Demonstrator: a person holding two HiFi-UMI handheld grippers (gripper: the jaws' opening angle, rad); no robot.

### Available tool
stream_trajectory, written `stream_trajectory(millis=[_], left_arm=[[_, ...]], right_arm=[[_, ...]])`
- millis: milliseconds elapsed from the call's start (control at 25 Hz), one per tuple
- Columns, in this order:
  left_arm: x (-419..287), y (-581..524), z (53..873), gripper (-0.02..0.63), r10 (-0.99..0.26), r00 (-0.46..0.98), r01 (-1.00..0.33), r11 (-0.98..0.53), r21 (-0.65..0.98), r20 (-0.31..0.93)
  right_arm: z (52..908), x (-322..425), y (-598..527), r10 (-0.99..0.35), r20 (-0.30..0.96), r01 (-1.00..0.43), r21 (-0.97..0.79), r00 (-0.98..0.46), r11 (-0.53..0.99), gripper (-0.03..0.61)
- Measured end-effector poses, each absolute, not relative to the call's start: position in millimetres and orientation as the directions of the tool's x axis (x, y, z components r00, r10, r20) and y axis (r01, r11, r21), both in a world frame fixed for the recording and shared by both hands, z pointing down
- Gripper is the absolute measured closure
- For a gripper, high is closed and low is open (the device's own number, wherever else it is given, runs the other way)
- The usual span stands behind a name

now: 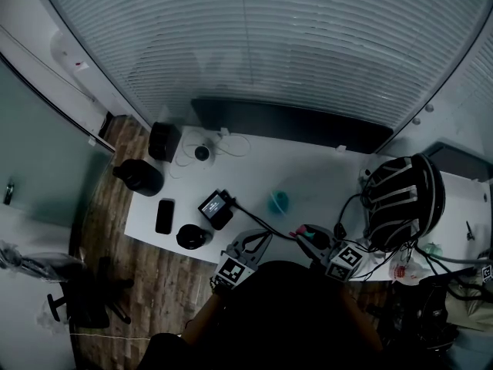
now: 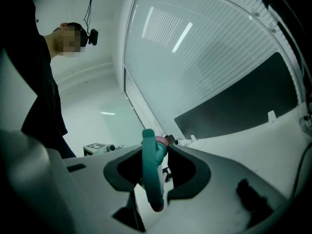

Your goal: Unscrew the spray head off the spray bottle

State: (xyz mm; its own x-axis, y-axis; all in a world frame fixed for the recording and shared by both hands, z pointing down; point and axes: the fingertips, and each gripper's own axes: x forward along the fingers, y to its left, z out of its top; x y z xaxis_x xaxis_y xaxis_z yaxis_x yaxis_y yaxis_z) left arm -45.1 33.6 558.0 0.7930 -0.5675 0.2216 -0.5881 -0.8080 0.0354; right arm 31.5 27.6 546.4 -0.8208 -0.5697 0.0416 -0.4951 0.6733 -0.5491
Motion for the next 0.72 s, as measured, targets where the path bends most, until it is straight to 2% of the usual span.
stream_trajectory(millis=[160, 720], left_arm=[[-46.1, 33.1, 560.1, 0.609, -0.566, 0.794, -0.586, -0.81, 0.032, 0.222], [-44.0, 37.0, 571.2, 0.609, -0.541, 0.805, -0.569, -0.821, 0.055, 0.244]], right_arm=[[552.7, 30.0, 28.8, -0.553, 0.081, -0.51, -0.512, -0.83, 0.691, 0.449], [544.9, 26.7, 28.7, -0.575, 0.073, -0.533, -0.486, -0.815, 0.692, 0.451]])
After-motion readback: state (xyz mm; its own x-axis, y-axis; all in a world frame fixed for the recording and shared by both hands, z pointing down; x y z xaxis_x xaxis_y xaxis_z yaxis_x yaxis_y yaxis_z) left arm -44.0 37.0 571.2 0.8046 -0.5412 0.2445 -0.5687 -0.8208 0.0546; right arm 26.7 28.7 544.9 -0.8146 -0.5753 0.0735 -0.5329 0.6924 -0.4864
